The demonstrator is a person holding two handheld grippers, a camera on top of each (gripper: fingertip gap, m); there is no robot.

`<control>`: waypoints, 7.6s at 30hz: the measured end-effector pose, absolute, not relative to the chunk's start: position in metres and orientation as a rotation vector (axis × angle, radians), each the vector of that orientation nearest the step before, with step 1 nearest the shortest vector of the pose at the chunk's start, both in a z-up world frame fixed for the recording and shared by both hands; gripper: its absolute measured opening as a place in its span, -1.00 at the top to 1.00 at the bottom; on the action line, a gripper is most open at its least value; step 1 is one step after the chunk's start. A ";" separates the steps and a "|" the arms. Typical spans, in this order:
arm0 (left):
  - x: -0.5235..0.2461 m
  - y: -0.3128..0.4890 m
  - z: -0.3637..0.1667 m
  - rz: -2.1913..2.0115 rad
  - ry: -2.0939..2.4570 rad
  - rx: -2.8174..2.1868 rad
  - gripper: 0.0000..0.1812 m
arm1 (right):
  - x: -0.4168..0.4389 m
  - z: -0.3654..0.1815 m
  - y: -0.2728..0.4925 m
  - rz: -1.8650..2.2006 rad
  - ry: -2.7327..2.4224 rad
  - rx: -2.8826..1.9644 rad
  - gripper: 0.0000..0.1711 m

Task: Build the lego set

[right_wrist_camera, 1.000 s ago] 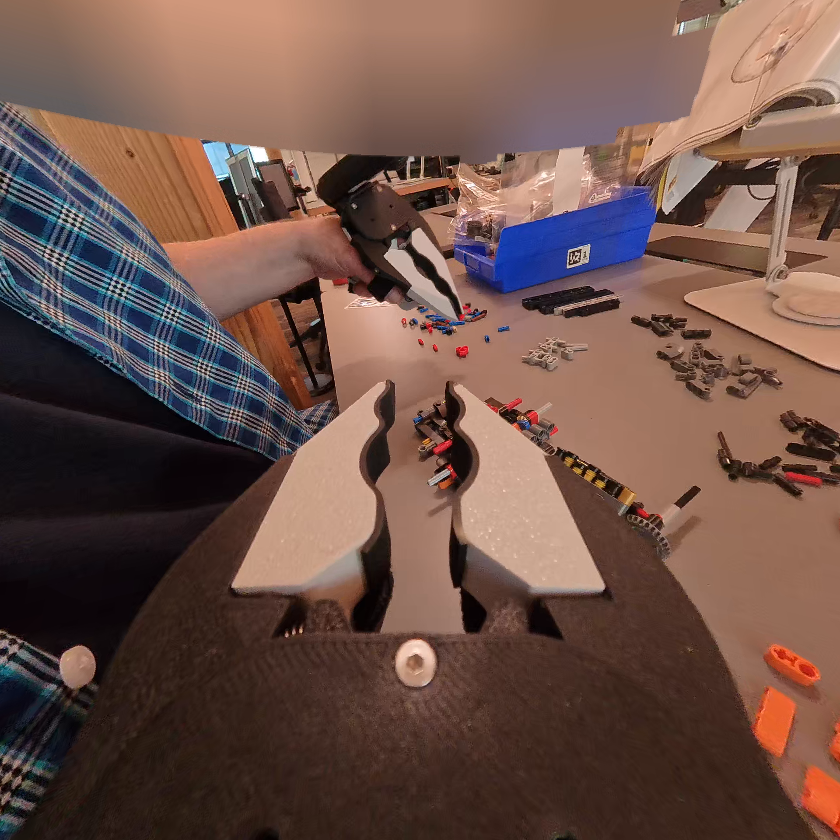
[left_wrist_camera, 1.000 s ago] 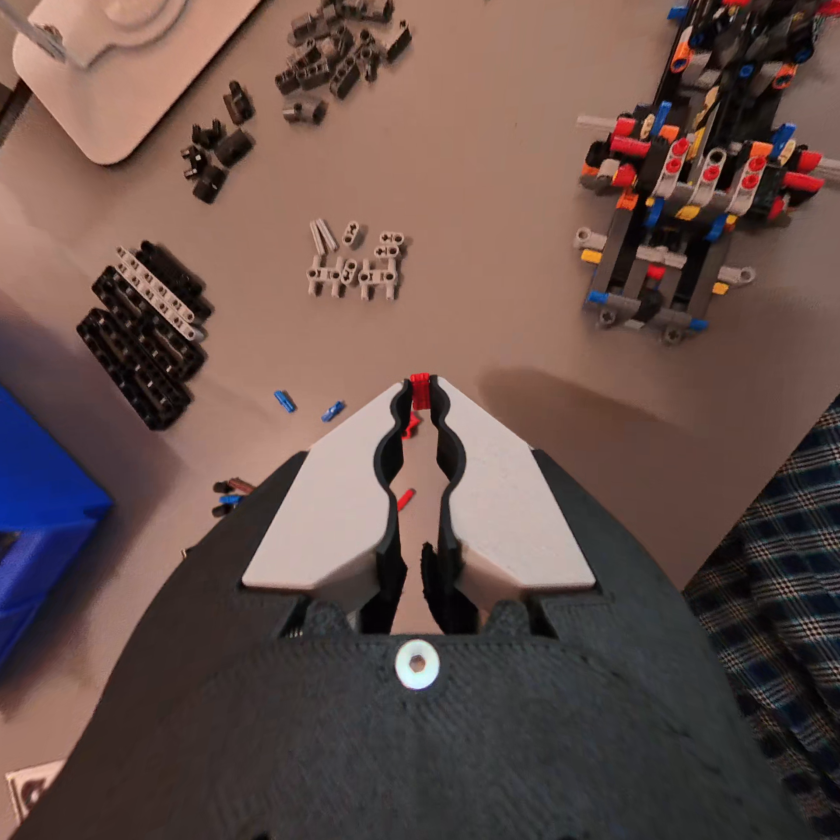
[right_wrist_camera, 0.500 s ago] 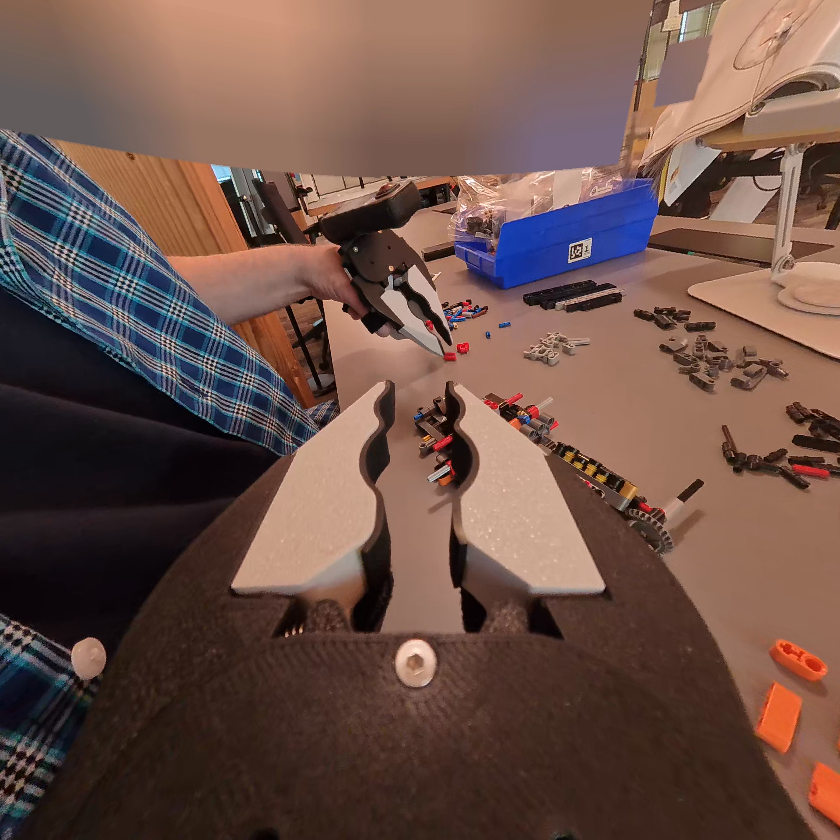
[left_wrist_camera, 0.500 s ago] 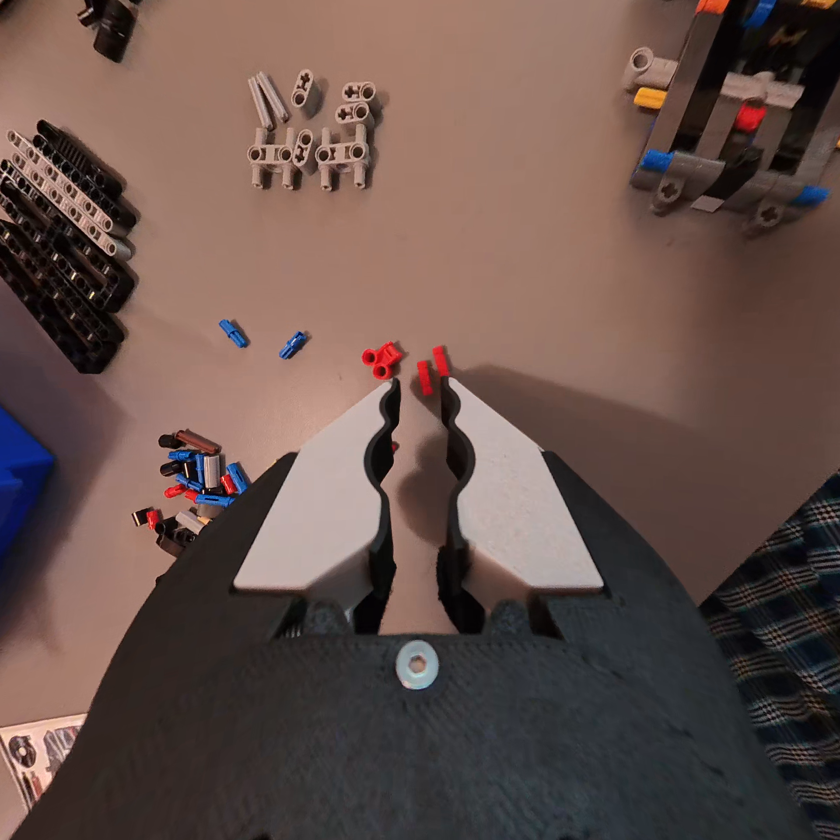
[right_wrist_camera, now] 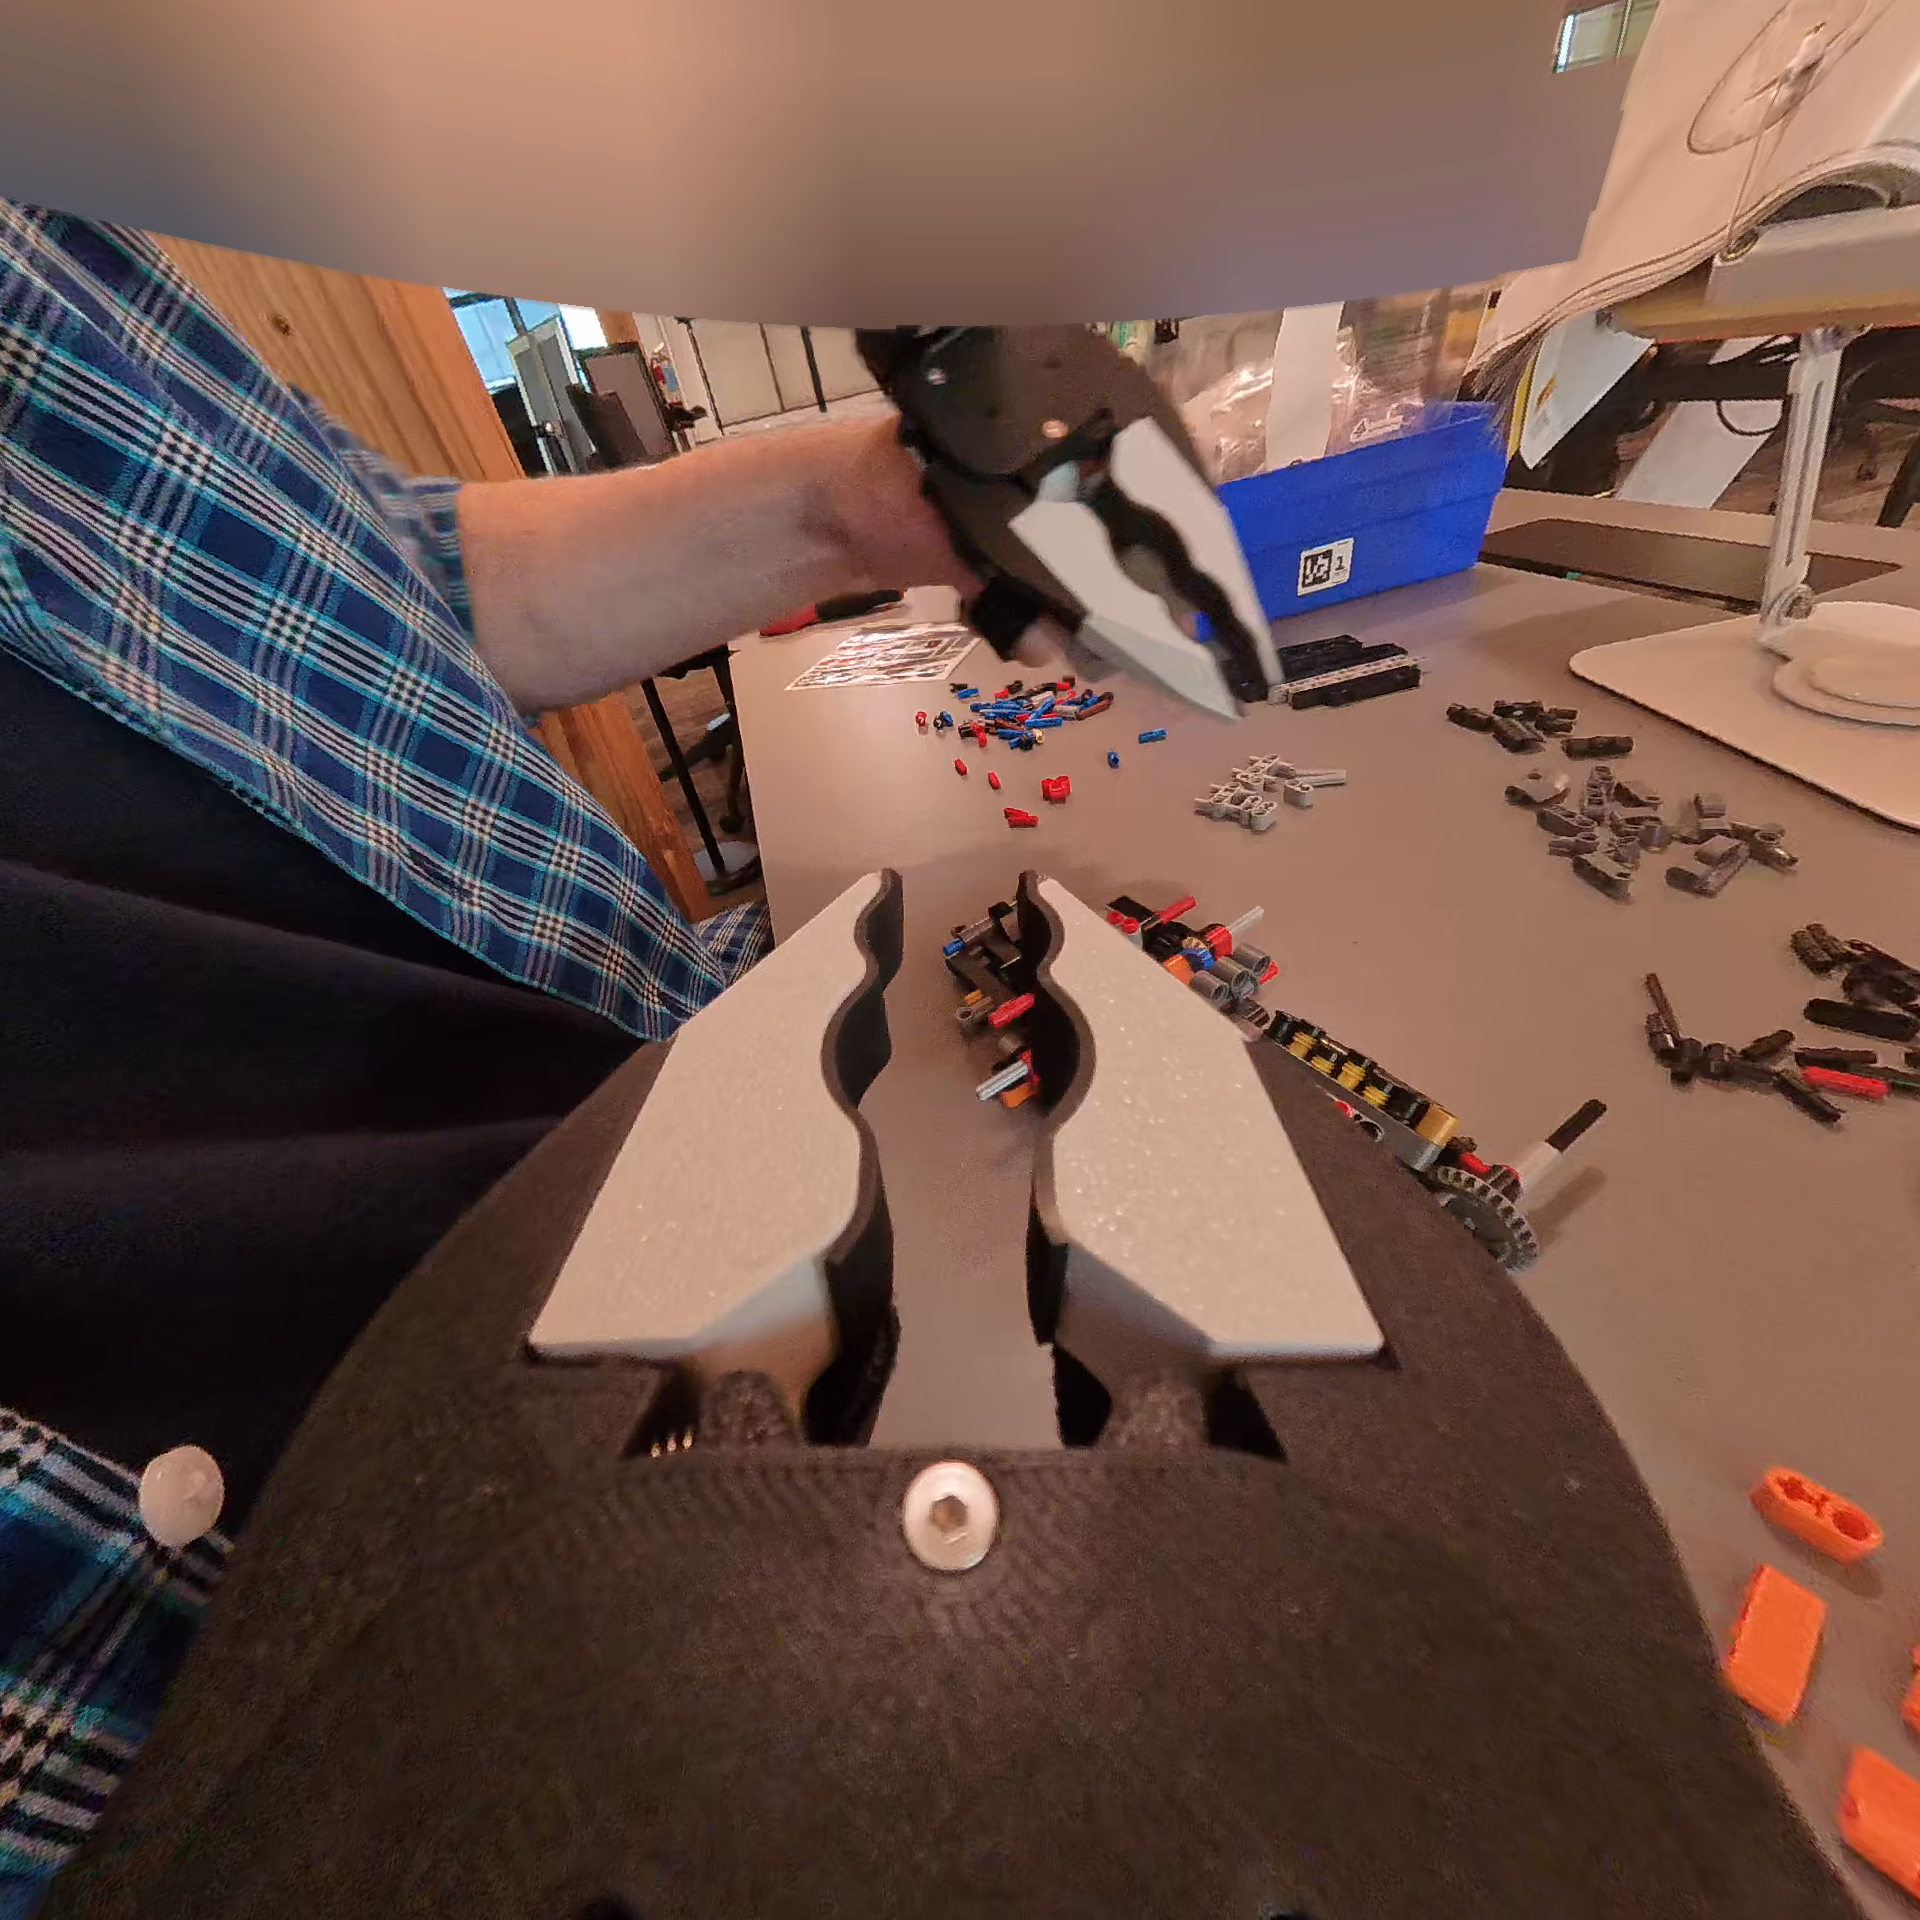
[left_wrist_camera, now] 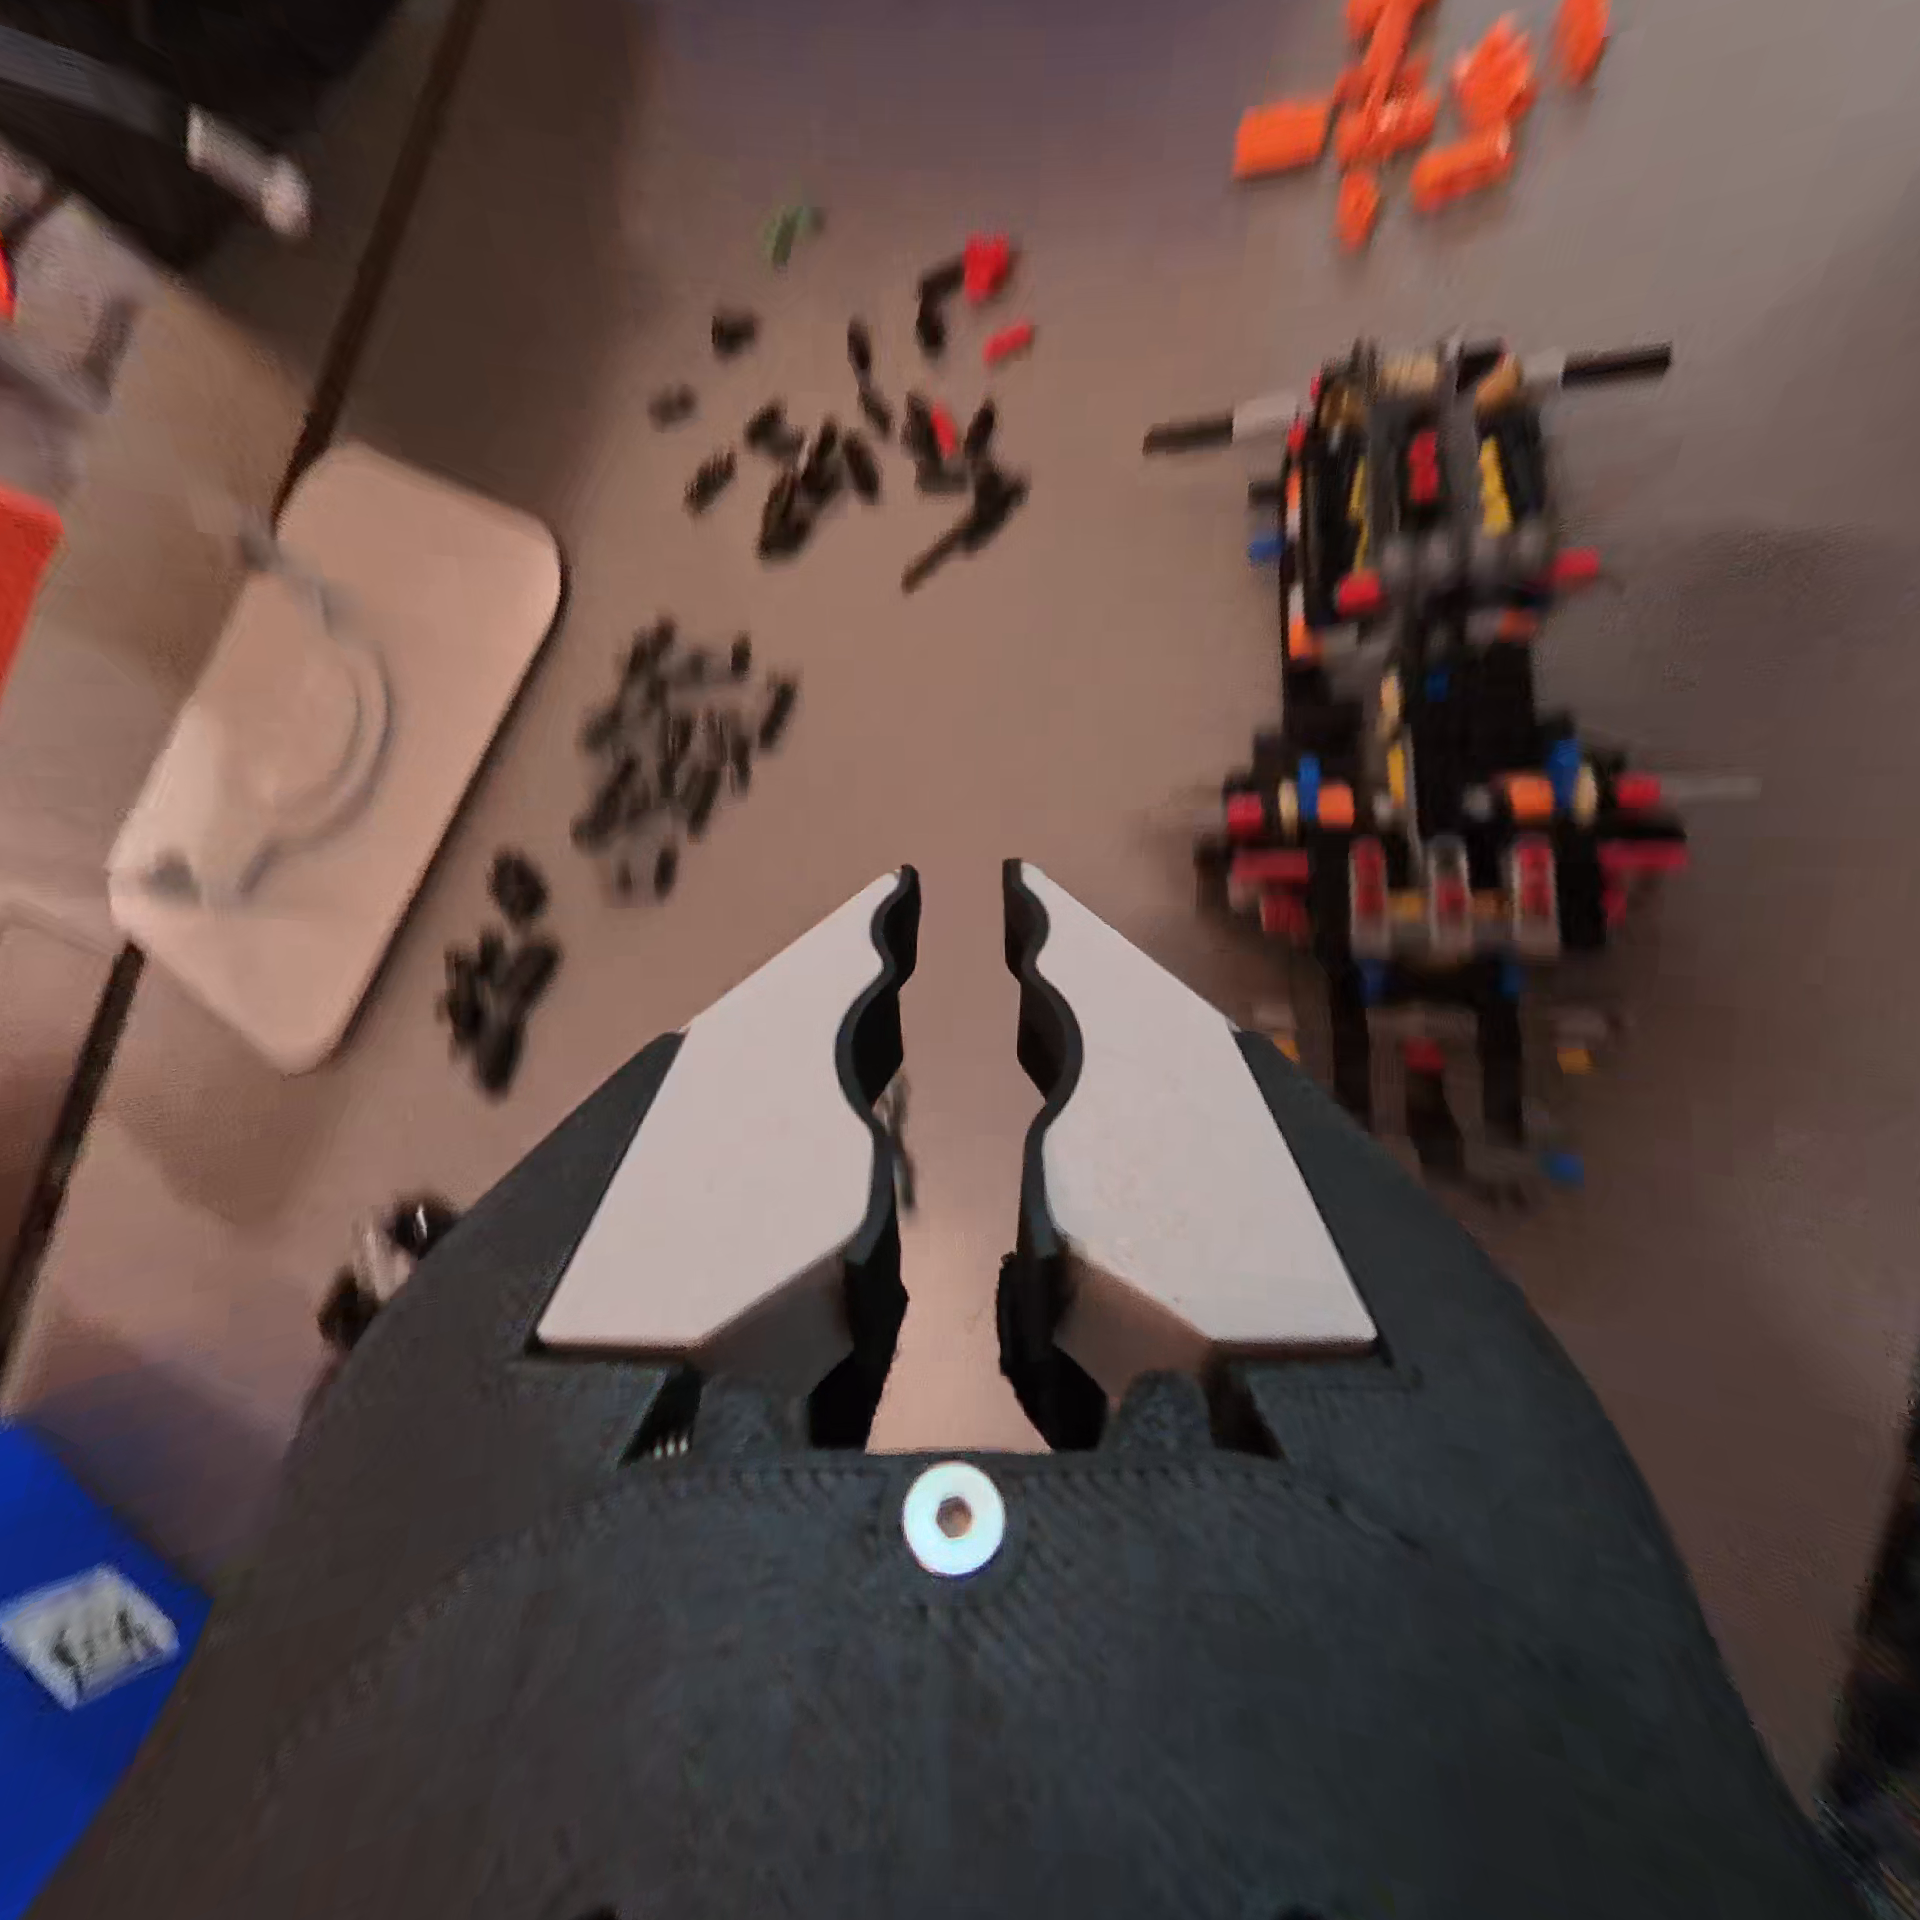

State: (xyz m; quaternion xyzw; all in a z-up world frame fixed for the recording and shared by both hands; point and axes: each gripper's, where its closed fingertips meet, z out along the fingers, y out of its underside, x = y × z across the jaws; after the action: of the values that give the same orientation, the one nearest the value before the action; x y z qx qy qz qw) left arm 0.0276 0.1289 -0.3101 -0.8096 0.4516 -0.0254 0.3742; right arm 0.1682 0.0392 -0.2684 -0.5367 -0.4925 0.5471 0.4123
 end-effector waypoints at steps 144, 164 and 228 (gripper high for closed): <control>-0.079 0.062 -0.309 0.156 0.951 -2.239 0.93 | 0.173 -0.272 0.044 1.440 -1.207 -1.368 0.79; -0.098 0.002 -0.387 0.124 0.854 -2.446 0.77 | 0.171 -0.271 0.041 1.422 -1.230 -1.362 0.79; 0.104 0.239 -0.324 -0.164 1.209 -2.108 0.99 | 0.189 -0.259 0.050 1.459 -1.155 -1.331 0.78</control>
State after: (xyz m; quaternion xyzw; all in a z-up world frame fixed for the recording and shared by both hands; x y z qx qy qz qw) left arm 0.1040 0.2392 -0.3238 -0.8122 0.4658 -0.0631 0.3454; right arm 0.1887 0.0500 -0.2591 -0.5294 -0.4596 0.5806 0.4139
